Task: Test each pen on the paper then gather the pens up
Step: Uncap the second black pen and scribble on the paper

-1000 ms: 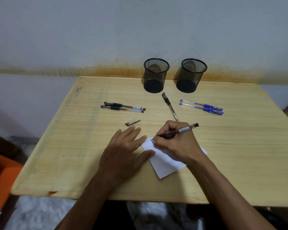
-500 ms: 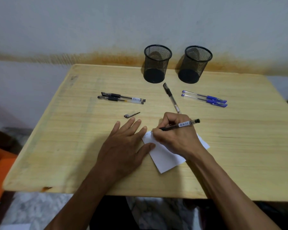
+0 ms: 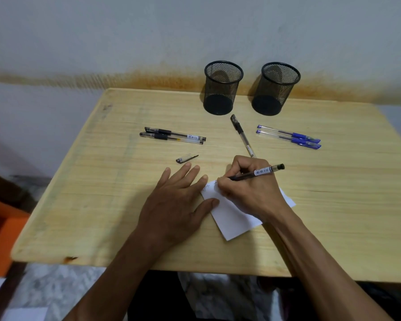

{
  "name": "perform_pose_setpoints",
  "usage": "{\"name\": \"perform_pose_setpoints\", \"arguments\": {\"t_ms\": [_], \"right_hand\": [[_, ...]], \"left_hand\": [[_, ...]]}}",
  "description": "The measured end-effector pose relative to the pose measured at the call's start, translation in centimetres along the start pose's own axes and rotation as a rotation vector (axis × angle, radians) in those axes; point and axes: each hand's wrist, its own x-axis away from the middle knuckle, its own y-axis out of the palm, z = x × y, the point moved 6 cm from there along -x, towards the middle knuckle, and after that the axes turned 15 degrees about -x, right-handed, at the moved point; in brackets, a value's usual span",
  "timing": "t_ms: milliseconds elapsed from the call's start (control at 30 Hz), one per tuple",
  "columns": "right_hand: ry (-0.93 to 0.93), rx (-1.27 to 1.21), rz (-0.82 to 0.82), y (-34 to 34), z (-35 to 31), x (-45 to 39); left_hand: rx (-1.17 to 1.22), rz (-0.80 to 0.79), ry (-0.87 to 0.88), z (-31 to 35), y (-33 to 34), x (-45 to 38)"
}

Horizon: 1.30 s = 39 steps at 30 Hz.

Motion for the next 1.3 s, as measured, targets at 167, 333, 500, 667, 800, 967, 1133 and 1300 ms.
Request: {"name": "perform_pose_setpoints", "arguments": {"t_ms": [167,333,500,667,800,967,1133,1300], "right_hand": [[-0.009,0.004,0.011,-0.2,0.1,0.0],[-0.02,0.003,0.023,-0.3,-0.2,0.2],[-0.071,0.055,0.066,-0.4,-0.2,0.4],[-0.089,0.058,0.097,-0.4,-0.3,0.4],[-0.086,0.1,0.063,-0.4,-0.3,0.5],[-0.084,0.027,0.069,-0.8,-0.6,0.7],[-0.046,-0.077,0.084,-0.9,-0.3,0.8],[0.027,-0.327,0.099,-1.5,0.1,0.8]], "left_hand": [[0.007,0.01,0.002,0.0,0.0,0.0],[0.006,0.024,0.003,0.0,0.1,0.0],[-0.005,0.029,0.005,0.0,0.0,-0.1],[-0.005,0.074,0.004,0.0,-0.2,-0.1],[0.025,0.145,-0.019,-0.1,-0.1,0.3],[0.076,0.031,-0.077,-0.2,-0.3,0.2],[0.217,0.046,-0.142,-0.2,-1.1,0.6],[0.333,0.33,-0.5,-2.6,-3.3,-0.9]]}}
